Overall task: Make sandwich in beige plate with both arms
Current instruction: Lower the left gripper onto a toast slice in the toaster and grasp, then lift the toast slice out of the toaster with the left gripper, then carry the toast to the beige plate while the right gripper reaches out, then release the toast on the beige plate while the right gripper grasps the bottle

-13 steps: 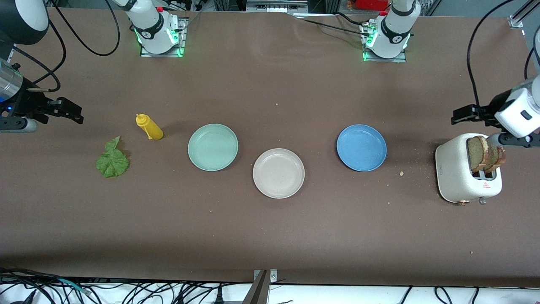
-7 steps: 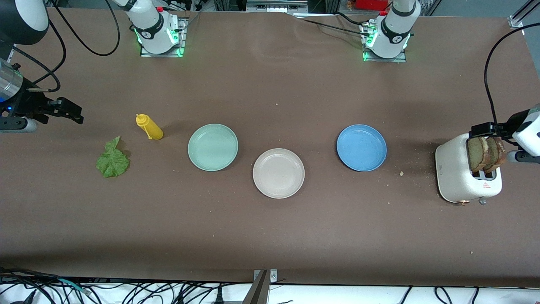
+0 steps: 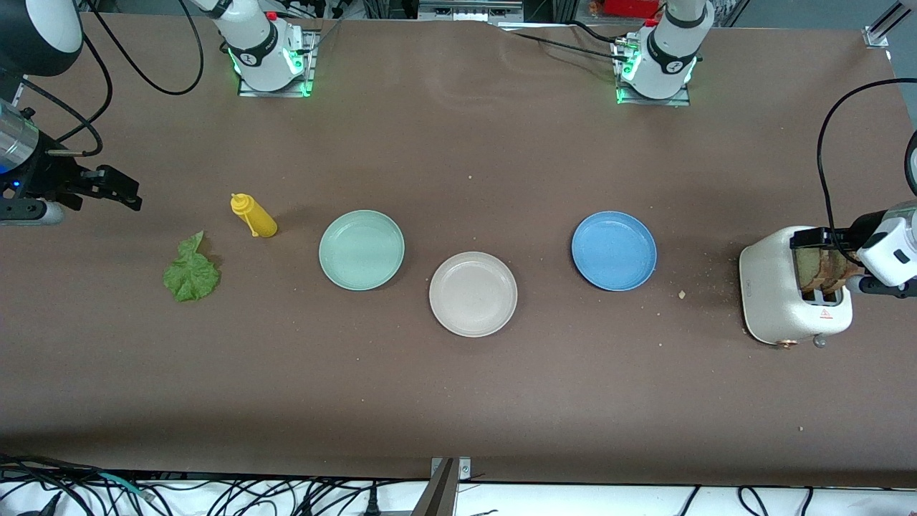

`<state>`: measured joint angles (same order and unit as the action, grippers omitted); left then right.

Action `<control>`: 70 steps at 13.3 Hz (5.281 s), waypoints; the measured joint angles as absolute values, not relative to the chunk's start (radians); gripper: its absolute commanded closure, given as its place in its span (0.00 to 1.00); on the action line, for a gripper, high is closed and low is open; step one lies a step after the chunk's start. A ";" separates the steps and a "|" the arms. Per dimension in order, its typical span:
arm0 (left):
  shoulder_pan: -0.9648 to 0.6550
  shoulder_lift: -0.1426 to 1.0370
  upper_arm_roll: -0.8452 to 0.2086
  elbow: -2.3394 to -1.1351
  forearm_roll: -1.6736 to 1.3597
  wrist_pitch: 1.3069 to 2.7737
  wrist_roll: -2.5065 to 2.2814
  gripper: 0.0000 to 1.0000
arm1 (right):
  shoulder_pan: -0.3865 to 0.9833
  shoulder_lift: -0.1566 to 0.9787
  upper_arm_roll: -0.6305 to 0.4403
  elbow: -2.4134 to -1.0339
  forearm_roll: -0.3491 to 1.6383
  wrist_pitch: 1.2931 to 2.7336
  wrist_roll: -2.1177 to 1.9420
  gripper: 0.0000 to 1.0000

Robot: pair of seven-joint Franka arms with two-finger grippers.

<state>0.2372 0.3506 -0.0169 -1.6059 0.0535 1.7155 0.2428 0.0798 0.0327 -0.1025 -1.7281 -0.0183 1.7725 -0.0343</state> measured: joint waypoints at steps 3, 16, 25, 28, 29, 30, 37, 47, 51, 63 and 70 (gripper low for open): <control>0.240 0.362 -0.017 -1.617 0.054 1.751 0.244 0.00 | 0.080 0.033 -0.102 -1.728 -0.018 1.773 -0.034 0.00; 0.252 0.394 -0.018 -1.645 0.057 1.806 0.265 0.99 | 0.080 0.033 -0.102 -1.728 -0.018 1.773 -0.034 0.00; 0.249 0.373 -0.033 -1.421 0.160 1.582 0.369 1.00 | 0.080 0.033 -0.106 -1.729 -0.018 1.773 -0.034 0.00; 0.243 0.365 -0.057 -1.359 0.158 1.478 0.400 1.00 | 0.079 0.033 -0.106 -1.729 -0.018 1.773 -0.034 0.00; 0.236 0.365 -0.072 -1.349 0.146 1.446 0.400 1.00 | 0.079 0.033 -0.106 -1.729 -0.018 1.773 -0.034 0.00; 0.229 0.365 -0.088 -1.345 0.112 1.424 0.400 1.00 | 0.079 0.033 -0.106 -1.729 -0.018 1.773 -0.034 0.00; 0.134 0.417 -0.131 -1.348 -0.285 1.361 0.297 1.00 | 0.079 0.036 -0.111 -1.730 -0.016 1.773 -0.034 0.00; -0.051 0.729 -0.135 -1.357 -0.884 1.476 0.238 1.00 | 0.078 0.048 -0.144 -1.786 0.120 1.799 -0.136 0.01; -0.151 0.789 -0.136 -1.356 -1.017 1.657 0.246 1.00 | 0.074 0.050 -0.195 -1.877 0.239 1.853 -0.447 0.01; -0.272 0.903 -0.133 -1.352 -1.141 1.987 0.318 0.00 | 0.071 0.086 -0.339 -2.121 0.533 1.919 -1.546 0.01; -0.254 0.886 -0.076 -1.343 -1.006 1.986 0.232 0.00 | 0.068 0.257 -0.416 -2.182 0.854 1.920 -2.008 0.02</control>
<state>-0.2545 0.8862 -0.0759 -1.3426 -1.0060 1.9863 0.2316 0.0681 0.2572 -0.4156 -2.1821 0.8535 1.9202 -2.0082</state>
